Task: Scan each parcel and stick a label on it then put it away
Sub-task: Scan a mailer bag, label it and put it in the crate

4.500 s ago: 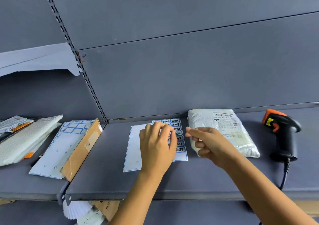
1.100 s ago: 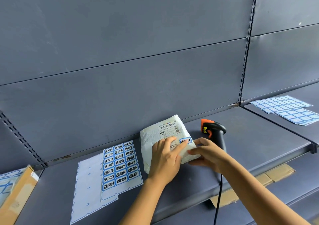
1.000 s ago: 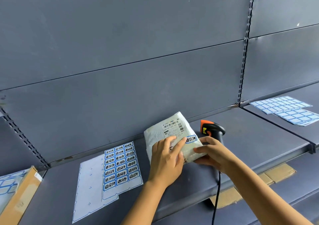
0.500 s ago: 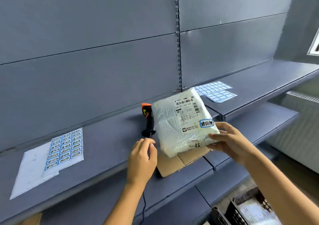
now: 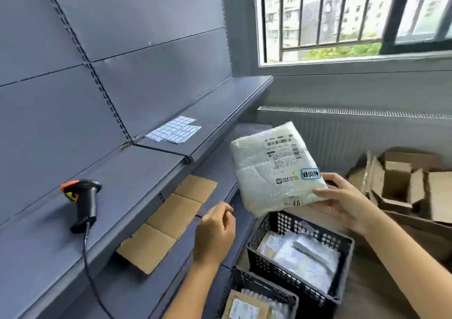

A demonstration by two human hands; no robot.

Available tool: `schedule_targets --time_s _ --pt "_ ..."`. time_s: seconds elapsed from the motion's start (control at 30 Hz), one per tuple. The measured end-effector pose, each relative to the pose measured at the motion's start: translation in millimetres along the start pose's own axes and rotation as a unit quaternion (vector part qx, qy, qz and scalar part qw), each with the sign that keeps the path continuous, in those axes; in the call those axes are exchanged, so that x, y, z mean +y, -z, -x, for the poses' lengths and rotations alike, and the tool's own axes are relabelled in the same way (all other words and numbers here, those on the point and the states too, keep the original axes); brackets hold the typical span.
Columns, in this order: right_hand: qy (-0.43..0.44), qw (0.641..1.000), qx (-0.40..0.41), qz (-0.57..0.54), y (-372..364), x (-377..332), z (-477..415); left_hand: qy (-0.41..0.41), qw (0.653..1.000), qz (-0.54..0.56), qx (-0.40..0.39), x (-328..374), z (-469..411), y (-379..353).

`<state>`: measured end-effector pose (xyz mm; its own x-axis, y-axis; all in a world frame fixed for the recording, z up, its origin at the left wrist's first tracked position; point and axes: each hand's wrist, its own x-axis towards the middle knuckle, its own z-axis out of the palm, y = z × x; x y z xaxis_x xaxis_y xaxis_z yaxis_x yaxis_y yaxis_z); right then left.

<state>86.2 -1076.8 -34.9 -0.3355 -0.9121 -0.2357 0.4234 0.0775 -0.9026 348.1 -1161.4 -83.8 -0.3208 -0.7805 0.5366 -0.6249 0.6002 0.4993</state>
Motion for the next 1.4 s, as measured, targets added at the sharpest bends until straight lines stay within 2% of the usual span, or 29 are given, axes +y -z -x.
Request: schedule_targets --time_s 0.2,0.3,0.43,0.73,0.87,1.17,1.4 --pt "-0.013 0.995 0.086 -0.044 54.5 9.2 29.1 -0.009 0.995 0.031 -0.089 26.6 7.3 -39.0" --pt "-0.014 0.993 0.103 -0.054 85.7 9.7 35.1 0.001 0.993 0.031 -0.116 50.6 11.1 -57.4" --pt "-0.013 0.994 0.093 -0.049 125.2 0.4 31.7 0.018 0.990 0.036 -0.133 82.7 4.1 -86.4" --pt "0.001 0.998 0.051 -0.025 228.1 -55.1 -30.1 0.133 0.983 0.051 -0.118 170.8 -35.6 -184.9" --pt "-0.029 0.999 0.013 -0.008 250.2 -75.9 -67.2 0.173 0.979 0.034 -0.104 190.9 -44.3 -204.4" --pt "-0.091 0.993 -0.068 -0.044 242.5 -66.6 -151.2 0.271 0.960 0.021 -0.073 168.5 -71.8 -235.8" --pt "-0.116 0.987 -0.109 0.006 214.3 -67.7 -229.9 0.338 0.940 0.017 -0.032 120.3 -107.7 -258.2"
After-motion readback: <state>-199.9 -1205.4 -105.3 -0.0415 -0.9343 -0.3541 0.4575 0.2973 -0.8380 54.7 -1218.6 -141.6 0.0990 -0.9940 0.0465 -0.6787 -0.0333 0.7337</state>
